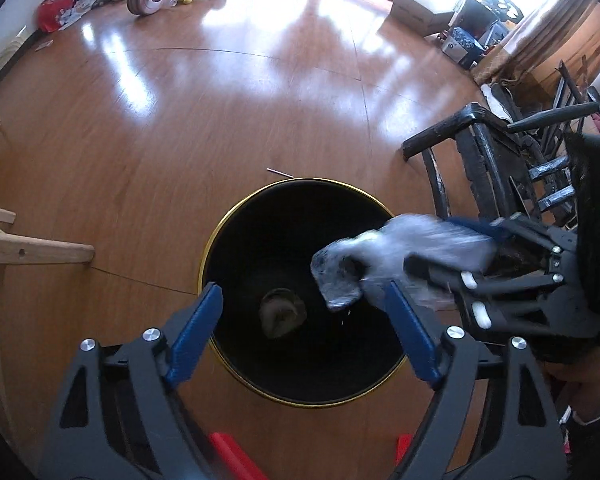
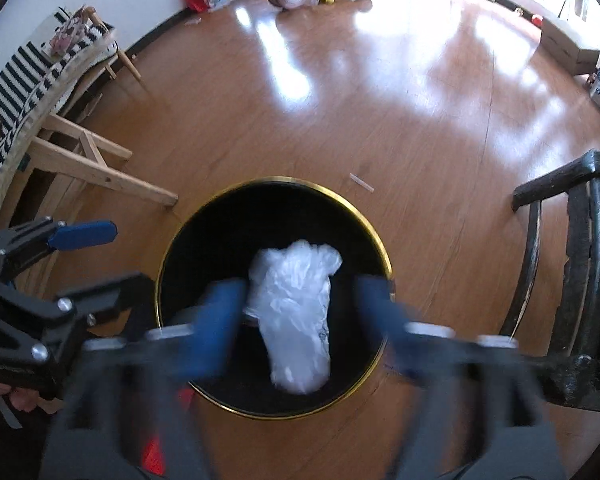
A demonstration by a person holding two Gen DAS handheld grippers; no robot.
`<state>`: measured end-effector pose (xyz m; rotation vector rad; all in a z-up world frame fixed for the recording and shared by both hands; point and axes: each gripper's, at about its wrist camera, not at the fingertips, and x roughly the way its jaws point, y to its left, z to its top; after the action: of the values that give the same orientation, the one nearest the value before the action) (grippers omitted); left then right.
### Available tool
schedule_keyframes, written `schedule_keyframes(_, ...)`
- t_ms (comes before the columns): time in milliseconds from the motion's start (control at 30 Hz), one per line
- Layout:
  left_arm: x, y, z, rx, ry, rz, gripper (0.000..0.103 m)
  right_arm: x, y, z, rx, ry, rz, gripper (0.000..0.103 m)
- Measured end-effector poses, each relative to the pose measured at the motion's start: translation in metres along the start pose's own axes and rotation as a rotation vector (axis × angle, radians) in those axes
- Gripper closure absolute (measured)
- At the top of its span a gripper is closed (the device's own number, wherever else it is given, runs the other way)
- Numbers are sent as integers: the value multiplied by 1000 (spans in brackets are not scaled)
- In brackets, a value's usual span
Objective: Collect trash
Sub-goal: 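Carry the cup and bag to the black bin and open both tools, then grasp a green wrapper with the left tool while the right tool grasps the silver blister pack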
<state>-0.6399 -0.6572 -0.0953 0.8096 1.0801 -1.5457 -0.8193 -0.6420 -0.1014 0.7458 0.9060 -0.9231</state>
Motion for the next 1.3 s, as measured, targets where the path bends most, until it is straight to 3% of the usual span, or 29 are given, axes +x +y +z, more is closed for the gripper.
schedule_keyframes(267,-41,16,2,-40,-9,80,15,-28,0,11,0,-43,-24,17)
schedule_keyframes(367,-81,34,8,-61,-36,102,13,-45,9,24,-18,-73,-24,17)
schedule_keyframes(500,-168,84,7,-111,-134,179,11,-75,60,59,-89,-146,28,17)
schedule_keyframes(600,-246,137,-9,-229,-249,229,10,-96,128,91,-188,-213,94,15)
schedule_keyframes(700,-317,183,-43,-310,-353,336,7,-110,214,119,-296,-257,196,13)
schedule_keyframes(900,-410,278,-160,-503,-409,561,7,-121,409,131,-523,-240,430,13)
schedule_keyframes(1000,-434,320,-227,-603,-392,677,7,-118,499,116,-621,-197,521,13)
schedule_keyframes(1100,-447,352,-274,-671,-373,721,7,-105,571,102,-669,-145,577,13)
schedule_keyframes(1200,-451,378,-311,-713,-365,736,7,-89,630,92,-712,-119,571,13)
schedule_keyframes(1300,-450,396,-324,-724,-379,732,7,-68,665,93,-734,-119,528,13)
